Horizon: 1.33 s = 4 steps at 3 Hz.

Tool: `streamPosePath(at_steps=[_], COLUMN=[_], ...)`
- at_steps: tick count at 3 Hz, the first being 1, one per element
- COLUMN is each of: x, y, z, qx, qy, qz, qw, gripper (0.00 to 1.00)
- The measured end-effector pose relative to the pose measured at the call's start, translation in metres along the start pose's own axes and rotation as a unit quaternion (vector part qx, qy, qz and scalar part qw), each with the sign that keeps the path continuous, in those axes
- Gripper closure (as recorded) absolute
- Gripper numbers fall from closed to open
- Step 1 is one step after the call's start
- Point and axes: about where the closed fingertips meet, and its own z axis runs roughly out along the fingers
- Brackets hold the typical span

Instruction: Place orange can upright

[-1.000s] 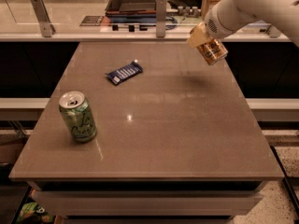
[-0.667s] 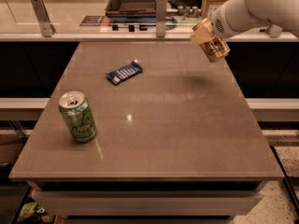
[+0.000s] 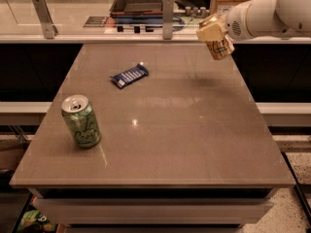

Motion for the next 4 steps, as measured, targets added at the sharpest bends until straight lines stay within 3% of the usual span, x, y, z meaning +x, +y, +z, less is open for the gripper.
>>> streamPosePath(at_steps=[2, 4], x=[-0.016, -0.008], y=[0.021, 0.044], z=[0.018, 0.041], qx=[-0.074, -0.123], qy=[-0.074, -0.129], qz=[-0.06, -0.075], qw=[0.9927, 0.9811], gripper=[1.0, 1.0])
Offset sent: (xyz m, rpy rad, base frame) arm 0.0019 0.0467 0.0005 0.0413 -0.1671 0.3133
